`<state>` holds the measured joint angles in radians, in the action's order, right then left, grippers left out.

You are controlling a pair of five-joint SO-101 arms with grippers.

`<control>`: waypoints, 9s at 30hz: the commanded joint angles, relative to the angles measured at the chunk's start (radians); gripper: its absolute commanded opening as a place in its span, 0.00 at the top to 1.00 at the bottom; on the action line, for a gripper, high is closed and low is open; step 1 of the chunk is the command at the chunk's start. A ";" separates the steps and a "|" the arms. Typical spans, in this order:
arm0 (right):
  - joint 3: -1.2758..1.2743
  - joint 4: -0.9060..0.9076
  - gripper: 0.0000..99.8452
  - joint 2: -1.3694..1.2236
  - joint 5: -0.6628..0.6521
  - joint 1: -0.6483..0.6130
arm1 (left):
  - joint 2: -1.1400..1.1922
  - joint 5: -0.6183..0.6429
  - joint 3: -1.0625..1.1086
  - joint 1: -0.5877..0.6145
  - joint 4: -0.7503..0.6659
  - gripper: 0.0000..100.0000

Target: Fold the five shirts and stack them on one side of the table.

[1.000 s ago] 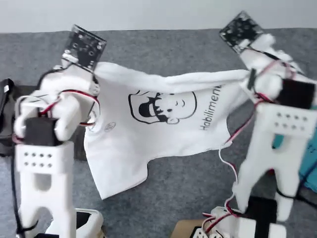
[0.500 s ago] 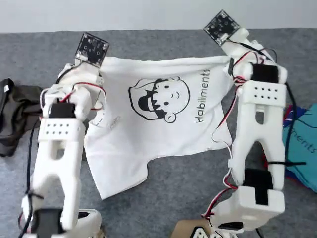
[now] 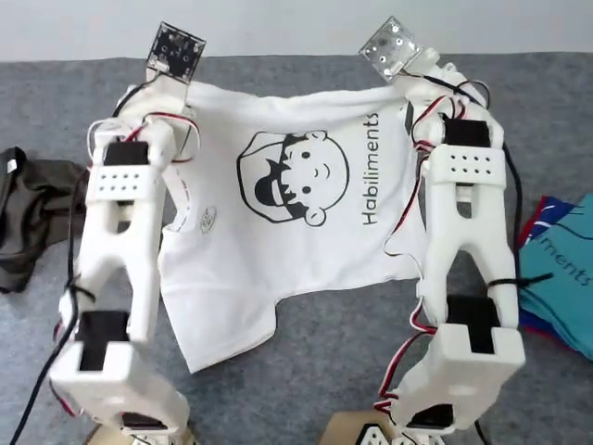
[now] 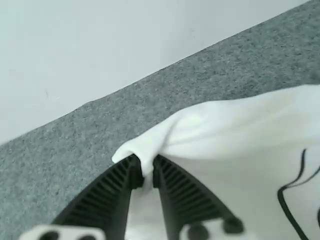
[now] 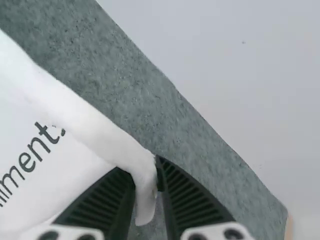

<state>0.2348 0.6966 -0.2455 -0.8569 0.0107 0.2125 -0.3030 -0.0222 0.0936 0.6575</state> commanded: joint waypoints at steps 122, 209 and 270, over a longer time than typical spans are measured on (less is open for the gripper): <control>0.057 0.862 0.90 0.226 0.146 0.015 | 0.516 -0.077 -0.811 -0.029 1.097 0.98; 0.203 1.073 0.97 0.226 0.311 0.015 | 0.743 -0.262 -0.949 0.160 1.040 1.00; 0.628 0.179 0.83 -0.756 0.522 0.013 | 0.954 0.167 -1.268 0.092 0.776 0.86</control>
<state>0.6797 0.8899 -0.9375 -0.3460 0.0230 1.1853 -0.1450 -1.2543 0.1918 1.4599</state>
